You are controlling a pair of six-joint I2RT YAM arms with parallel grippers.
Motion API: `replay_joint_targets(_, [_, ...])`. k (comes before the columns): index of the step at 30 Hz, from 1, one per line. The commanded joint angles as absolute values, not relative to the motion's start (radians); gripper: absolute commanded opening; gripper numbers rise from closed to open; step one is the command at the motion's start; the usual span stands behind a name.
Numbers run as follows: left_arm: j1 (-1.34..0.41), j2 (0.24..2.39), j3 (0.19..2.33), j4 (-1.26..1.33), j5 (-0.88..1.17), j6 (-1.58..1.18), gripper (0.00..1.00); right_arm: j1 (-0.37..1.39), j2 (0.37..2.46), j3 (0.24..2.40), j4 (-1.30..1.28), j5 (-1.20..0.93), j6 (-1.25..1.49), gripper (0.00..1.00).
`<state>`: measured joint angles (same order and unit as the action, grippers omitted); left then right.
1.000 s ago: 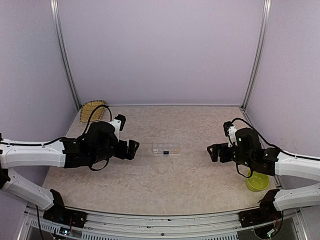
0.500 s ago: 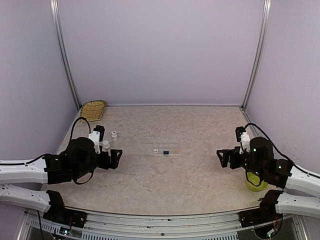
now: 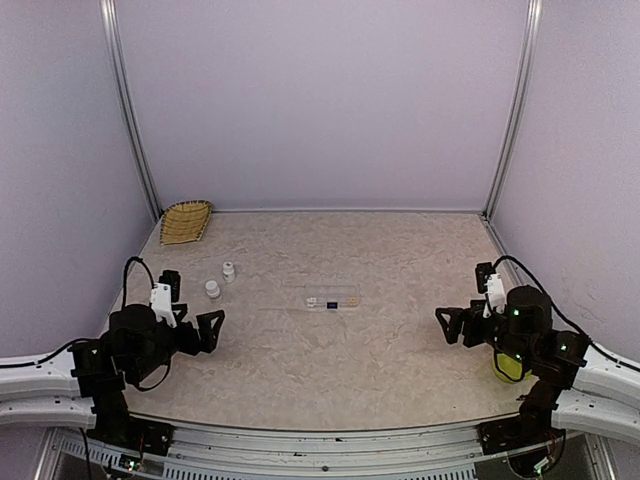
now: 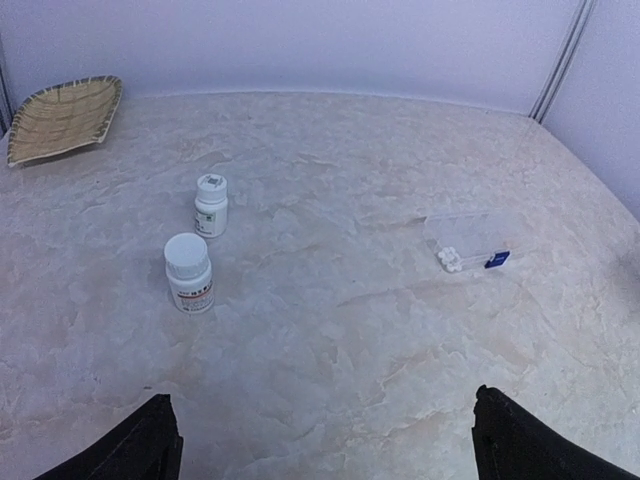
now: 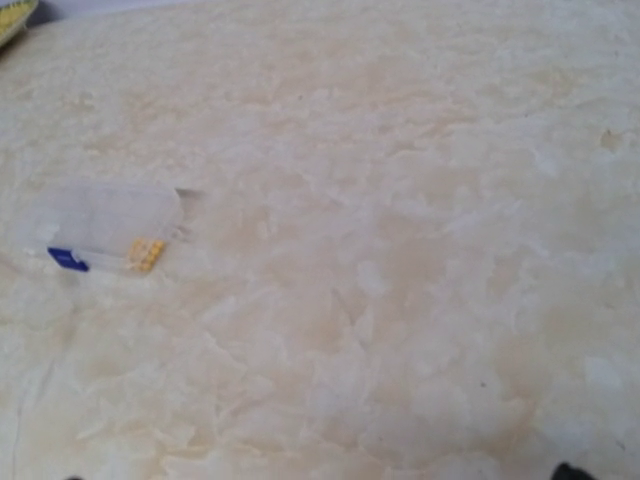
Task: Sort the pills into containers
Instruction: Reset both arms
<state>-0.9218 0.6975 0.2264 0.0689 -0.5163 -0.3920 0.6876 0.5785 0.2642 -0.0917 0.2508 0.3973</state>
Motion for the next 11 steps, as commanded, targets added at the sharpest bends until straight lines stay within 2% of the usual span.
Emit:
replay_joint_targets(1, [-0.919, 0.575, 0.178, 0.137, -0.521, -0.371, 0.99, 0.68, 0.579, 0.254, -0.057, 0.252, 0.394, 1.0])
replay_joint_targets(5, [-0.919, 0.542, 0.165, 0.138, -0.52, -0.371, 0.99, 0.68, 0.572, 0.247, -0.049, 0.257, 0.388, 1.0])
replay_joint_targets(11, [-0.918, 0.616, 0.182, 0.151, -0.517, -0.371, 0.99, 0.68, 0.58, 0.252, -0.053, 0.257, 0.39, 1.0])
